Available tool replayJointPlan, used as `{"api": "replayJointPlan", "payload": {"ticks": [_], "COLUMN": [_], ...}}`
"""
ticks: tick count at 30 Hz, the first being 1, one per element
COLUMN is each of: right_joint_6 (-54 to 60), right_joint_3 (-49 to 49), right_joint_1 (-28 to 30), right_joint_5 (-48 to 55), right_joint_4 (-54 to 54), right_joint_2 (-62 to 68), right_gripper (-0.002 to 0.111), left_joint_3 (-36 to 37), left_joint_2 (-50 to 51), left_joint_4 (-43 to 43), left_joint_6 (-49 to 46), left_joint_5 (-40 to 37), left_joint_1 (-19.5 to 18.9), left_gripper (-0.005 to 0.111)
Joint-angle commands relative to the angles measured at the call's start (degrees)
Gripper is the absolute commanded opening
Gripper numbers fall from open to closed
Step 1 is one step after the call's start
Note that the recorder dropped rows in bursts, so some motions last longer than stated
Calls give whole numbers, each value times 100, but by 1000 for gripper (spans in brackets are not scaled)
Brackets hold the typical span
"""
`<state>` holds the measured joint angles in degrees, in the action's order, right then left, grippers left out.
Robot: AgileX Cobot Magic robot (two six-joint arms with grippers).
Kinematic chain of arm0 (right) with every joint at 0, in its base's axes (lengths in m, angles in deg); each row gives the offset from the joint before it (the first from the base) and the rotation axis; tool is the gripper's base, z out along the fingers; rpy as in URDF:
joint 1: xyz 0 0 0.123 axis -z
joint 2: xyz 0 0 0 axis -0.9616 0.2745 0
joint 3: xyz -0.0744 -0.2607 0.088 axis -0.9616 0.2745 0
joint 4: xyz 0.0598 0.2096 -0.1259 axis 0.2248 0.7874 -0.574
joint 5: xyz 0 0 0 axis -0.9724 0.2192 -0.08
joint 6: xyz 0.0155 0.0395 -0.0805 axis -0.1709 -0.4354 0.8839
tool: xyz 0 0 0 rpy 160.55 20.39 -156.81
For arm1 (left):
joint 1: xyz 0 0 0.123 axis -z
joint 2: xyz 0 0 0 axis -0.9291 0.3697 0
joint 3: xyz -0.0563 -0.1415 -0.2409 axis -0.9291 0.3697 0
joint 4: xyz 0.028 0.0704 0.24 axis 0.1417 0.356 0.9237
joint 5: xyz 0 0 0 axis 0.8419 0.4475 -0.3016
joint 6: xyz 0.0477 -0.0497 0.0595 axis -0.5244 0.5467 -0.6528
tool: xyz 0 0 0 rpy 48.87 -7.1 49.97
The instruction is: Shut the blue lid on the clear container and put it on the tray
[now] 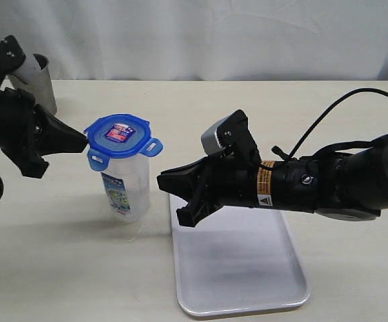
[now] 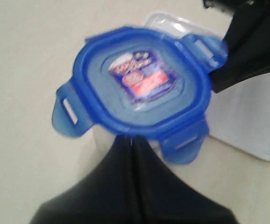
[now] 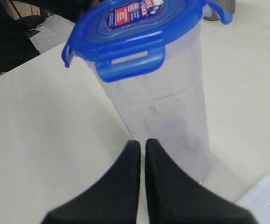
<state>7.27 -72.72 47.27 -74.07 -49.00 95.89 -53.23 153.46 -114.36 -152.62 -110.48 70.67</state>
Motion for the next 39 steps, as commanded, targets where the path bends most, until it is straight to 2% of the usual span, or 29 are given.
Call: {"api": "replayJointPlan", "payload": {"ticks": [1,9,16,28,39], "right_joint_6": [23,35,33,33,33], "right_joint_3": [-34,-34,-34,-34,-34], "right_joint_1": [-1,-1,-1,-1,-1], "right_joint_5": [104,118,118,118,198], "right_joint_4": [16,16,26,39,38], "right_joint_2": [0,0,0,0,0], "right_gripper": [4,4,4,4,4], "left_joint_3": [175,201,201,201,201], "left_joint_2": [-41,-44,-44,-44,-69], "left_joint_4": [213,179,190,236,419], "left_joint_6": [272,253,290,493,724], "left_joint_5": [879,891,480,279,304], "left_joint_1": [257,258,258,258,258], "left_gripper": [0,0,0,0,0]}}
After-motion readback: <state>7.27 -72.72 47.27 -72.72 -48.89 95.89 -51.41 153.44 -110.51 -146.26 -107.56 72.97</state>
